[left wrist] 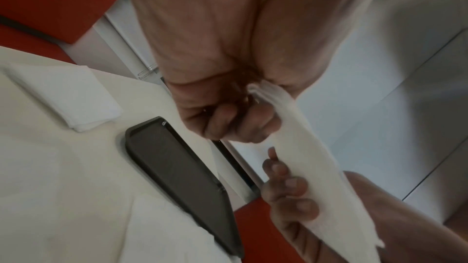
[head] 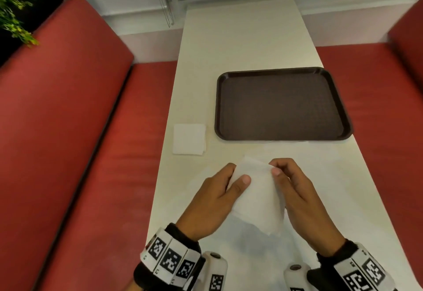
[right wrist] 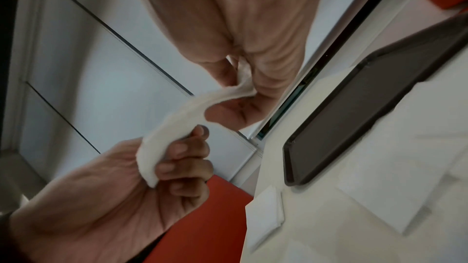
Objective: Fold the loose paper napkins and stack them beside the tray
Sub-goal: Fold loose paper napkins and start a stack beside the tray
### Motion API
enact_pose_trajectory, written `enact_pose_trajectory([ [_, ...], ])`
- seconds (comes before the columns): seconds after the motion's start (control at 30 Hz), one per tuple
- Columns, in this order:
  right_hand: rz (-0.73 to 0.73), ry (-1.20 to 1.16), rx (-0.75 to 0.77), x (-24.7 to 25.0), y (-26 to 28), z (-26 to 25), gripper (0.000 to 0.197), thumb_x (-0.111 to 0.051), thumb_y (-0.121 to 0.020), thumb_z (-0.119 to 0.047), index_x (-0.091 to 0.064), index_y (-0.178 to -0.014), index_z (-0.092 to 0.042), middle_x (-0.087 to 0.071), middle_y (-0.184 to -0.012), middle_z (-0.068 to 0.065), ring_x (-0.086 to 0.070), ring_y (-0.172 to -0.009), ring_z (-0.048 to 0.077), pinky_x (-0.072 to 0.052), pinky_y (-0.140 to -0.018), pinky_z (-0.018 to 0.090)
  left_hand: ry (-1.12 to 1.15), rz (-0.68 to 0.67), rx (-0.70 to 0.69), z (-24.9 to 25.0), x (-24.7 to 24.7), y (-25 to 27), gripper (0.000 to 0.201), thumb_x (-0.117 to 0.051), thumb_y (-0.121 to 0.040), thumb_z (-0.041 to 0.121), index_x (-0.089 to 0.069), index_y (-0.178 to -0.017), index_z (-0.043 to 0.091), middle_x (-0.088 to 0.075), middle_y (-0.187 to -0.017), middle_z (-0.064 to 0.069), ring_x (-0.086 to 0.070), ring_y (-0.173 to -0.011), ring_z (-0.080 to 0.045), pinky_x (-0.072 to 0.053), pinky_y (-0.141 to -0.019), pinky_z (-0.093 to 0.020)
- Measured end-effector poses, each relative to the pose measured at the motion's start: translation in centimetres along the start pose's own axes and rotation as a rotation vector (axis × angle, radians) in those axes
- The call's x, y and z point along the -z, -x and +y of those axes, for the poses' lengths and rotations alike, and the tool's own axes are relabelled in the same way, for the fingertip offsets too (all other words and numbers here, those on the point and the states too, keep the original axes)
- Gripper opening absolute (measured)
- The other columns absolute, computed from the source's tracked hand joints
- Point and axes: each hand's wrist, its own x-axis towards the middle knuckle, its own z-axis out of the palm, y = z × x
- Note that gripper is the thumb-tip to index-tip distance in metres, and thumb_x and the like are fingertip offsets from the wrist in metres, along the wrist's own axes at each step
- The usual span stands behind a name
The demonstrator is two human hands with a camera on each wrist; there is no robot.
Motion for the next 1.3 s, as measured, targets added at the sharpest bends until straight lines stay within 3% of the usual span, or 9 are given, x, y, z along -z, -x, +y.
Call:
enact_pose_trajectory([
  [0.27,0.102,-0.003,-0.047,-3.7,-2.8,0.2,0.01,-0.05,-0.098,-0.028,-0.055,-0.107,-0.027,-0.062,-0.102,-0.015,-0.065,-0.089,0.012,-0.059,-0.072,0.04,-0.036,0.004,0.009,-2.8,4.8,-3.1,0.057,-0.048,-0.095,0.06,-0.053,-0.103,0.004,-0.061,-0.093,-0.021,-0.055,-0.079,-0.024,-0.049,-0.077,-0.049],
  [0.4,0.252,-0.036,-0.098,-3.5,-3.7,0.6,0.009,-0.05,-0.097,-0.024,-0.057,-0.103,-0.023,-0.062,-0.088,-0.01,-0.068,-0.071,0.023,-0.06,-0.063,0.035,0.142,0.315,0.092,-5.8,9.4,-7.1,0.031,-0.061,-0.099,0.028,-0.053,-0.079,0.005,-0.053,-0.073,-0.002,-0.049,-0.071,-0.013,-0.037,-0.066,-0.032],
  [0.5,0.301,0.004,-0.172,-2.6,-3.4,1.4,0.019,-0.052,-0.088,-0.039,-0.057,-0.103,-0.028,-0.061,-0.09,-0.01,-0.07,-0.071,0.022,-0.061,-0.066,0.034,0.103,0.489,0.215,-9.1,12.5,-10.6,0.036,-0.065,-0.096,0.027,-0.049,-0.071,0.006,-0.042,-0.069,-0.006,-0.039,-0.065,-0.017,-0.03,-0.065,-0.032],
  [0.67,0.376,0.05,-0.264,-1.9,-2.6,2.6,0.022,-0.054,-0.083,-0.042,-0.057,-0.1,-0.029,-0.06,-0.083,-0.016,-0.069,-0.064,0.025,-0.059,-0.073,0.047,-0.146,0.561,0.385,-12.1,13.8,-13.8,0.049,-0.063,-0.096,0.032,-0.037,-0.058,0.016,-0.035,-0.058,0.001,-0.033,-0.063,-0.022,-0.022,-0.055,-0.033],
  [0.83,0.409,0.052,-0.275,-1.8,-2.2,4.1,0.008,-0.056,-0.093,-0.025,-0.06,-0.095,-0.032,-0.061,-0.084,-0.01,-0.067,-0.059,0.026,-0.054,-0.068,0.046,-0.293,0.64,0.412,-12.6,13.2,-14.1,0.026,-0.061,-0.097,0.036,-0.055,-0.095,0.01,-0.058,-0.088,-0.006,-0.052,-0.09,-0.029,-0.036,-0.071,-0.031],
  [1.03,0.382,0.066,-0.28,-2.3,-2.4,4.9,0.011,-0.056,-0.095,-0.02,-0.059,-0.094,-0.03,-0.064,-0.078,-0.009,-0.067,-0.057,0.027,-0.051,-0.071,0.043,-0.573,0.674,0.45,-13.1,13.3,-13.7,0.049,-0.053,-0.094,0.054,-0.049,-0.12,0.014,-0.06,-0.119,-0.009,-0.055,-0.108,-0.032,-0.047,-0.089,-0.045],
  [1.13,0.376,0.086,-0.284,-2.2,-2.5,5.2,0.011,-0.057,-0.096,-0.013,-0.059,-0.095,-0.023,-0.063,-0.075,-0.01,-0.066,-0.053,0.025,-0.051,-0.066,0.033,-0.85,0.679,0.278,-11.6,12.2,-13.2,0.061,-0.044,-0.096,0.058,-0.043,-0.141,0.018,-0.045,-0.143,-0.009,-0.043,-0.128,-0.031,-0.039,-0.099,-0.05],
  [1.2,0.37,0.094,-0.28,-2.1,-2.5,5.3,0.012,-0.057,-0.095,-0.008,-0.059,-0.095,-0.02,-0.061,-0.073,-0.009,-0.065,-0.053,0.025,-0.048,-0.059,0.02,-1.026,0.505,0.113,-11.0,10.9,-13.2,0.064,-0.036,-0.1,0.056,-0.028,-0.155,0.024,-0.025,-0.161,-0.007,-0.025,-0.146,-0.033,-0.03,-0.113,-0.054],
  [1.3,0.338,0.088,-0.283,-2.2,-2.6,5.2,0.011,-0.057,-0.095,-0.005,-0.059,-0.095,-0.016,-0.06,-0.076,0.0,-0.064,-0.052,0.023,-0.043,-0.053,0.008,-1.137,0.164,0.178,-11.7,9.3,-14.3,0.069,-0.016,-0.101,0.061,0.002,-0.159,0.029,0.011,-0.167,-0.002,0.014,-0.152,-0.035,-0.005,-0.119,-0.064],
])
